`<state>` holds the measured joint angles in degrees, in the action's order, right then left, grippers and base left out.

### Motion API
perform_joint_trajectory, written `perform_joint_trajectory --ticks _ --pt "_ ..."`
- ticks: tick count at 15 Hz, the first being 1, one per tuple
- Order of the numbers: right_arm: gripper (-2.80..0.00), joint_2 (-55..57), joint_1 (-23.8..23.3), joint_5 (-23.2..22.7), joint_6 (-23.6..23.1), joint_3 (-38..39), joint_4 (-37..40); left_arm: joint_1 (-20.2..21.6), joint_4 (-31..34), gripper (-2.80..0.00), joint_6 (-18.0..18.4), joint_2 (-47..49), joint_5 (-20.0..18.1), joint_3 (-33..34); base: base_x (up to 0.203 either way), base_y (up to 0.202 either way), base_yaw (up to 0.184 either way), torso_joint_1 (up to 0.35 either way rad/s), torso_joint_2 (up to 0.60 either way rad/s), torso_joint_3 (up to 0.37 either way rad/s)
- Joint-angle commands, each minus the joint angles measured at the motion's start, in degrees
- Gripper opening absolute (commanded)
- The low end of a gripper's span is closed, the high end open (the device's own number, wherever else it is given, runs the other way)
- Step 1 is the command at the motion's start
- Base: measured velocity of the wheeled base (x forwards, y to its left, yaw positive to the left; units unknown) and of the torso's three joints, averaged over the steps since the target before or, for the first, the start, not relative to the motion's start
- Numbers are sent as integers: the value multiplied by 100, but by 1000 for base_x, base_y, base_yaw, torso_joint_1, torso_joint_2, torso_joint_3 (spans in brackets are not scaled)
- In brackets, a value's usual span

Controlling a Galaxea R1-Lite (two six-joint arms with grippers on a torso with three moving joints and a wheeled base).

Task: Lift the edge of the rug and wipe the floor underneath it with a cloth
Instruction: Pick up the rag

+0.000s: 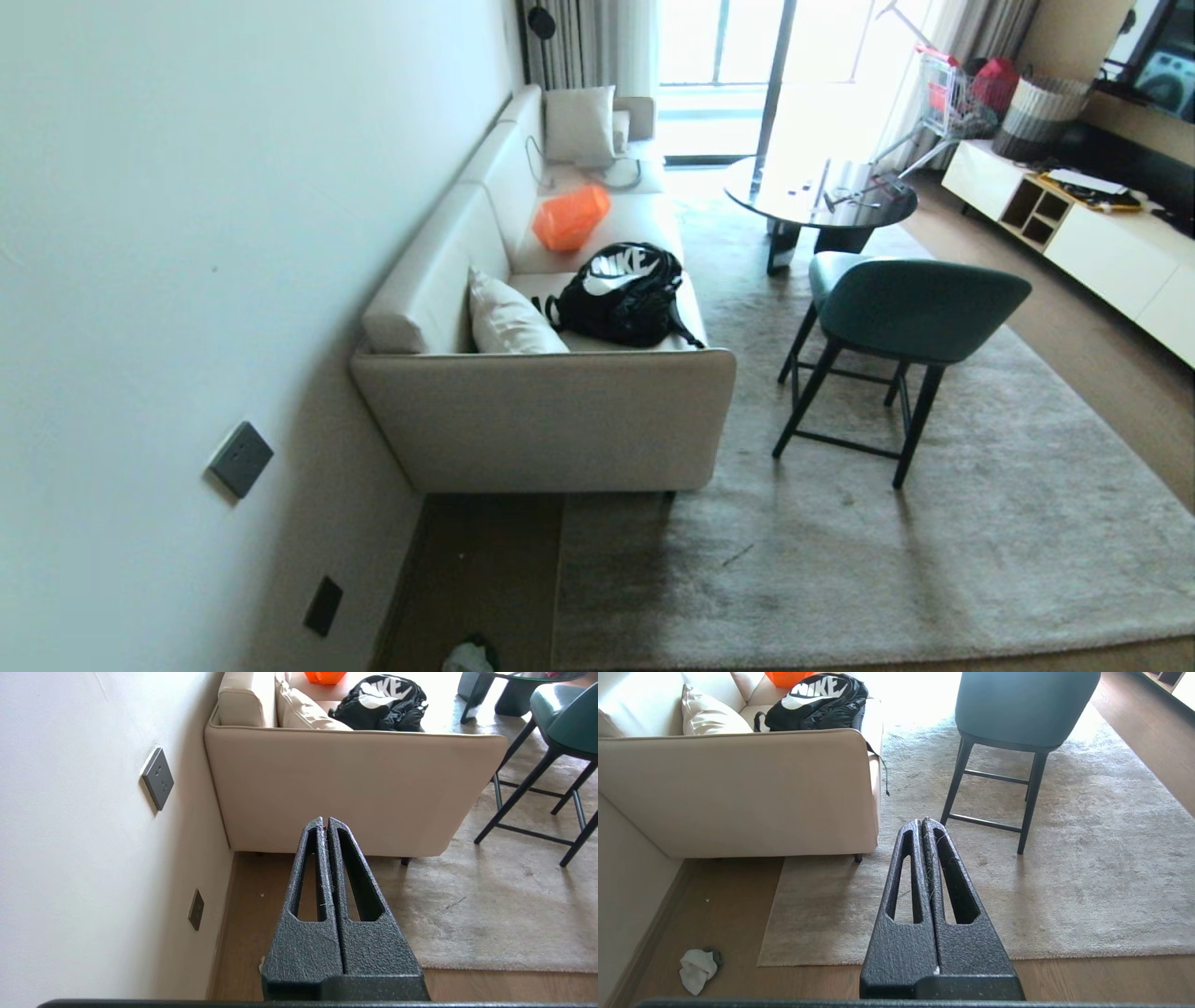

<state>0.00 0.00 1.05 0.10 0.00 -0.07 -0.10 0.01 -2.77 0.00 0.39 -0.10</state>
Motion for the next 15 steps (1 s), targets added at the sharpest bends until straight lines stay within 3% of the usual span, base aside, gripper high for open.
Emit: perform_joint_trajectory --ticks 1,15 --pt "-280 9 0 1 -1 0 -1 1 -1 -280 -5 0 -2 1 0 0 0 0 0 0" --pt "-280 9 0 9 8 0 -1 1 -1 -280 -5 0 5 1 0 0 0 0 0 0"
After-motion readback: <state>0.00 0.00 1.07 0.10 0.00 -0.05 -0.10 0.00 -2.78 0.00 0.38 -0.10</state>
